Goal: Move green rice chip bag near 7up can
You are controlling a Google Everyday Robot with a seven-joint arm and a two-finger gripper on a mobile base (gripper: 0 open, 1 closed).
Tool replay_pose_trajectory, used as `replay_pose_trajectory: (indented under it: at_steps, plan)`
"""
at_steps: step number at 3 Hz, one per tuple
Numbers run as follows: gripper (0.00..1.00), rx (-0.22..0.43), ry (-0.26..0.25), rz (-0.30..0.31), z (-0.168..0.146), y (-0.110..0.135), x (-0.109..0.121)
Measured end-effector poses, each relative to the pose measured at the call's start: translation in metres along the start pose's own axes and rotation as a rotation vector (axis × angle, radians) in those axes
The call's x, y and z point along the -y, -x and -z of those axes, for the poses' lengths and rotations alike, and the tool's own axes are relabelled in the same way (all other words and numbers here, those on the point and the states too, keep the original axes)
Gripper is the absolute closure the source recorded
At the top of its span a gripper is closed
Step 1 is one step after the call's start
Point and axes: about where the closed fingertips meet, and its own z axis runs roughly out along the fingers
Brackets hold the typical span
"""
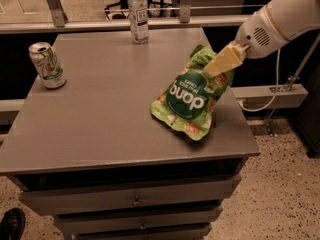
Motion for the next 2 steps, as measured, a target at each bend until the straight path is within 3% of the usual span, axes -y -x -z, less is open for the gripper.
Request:
replay_pose_trajectory:
  at_steps: [1,2]
  plan:
    - [1.00,0.111,0.087,0.010,-0.033,0.047,-0.006]
    - [1.00,0.212,0.280,-0.013,-0.084,0.115,-0.019]
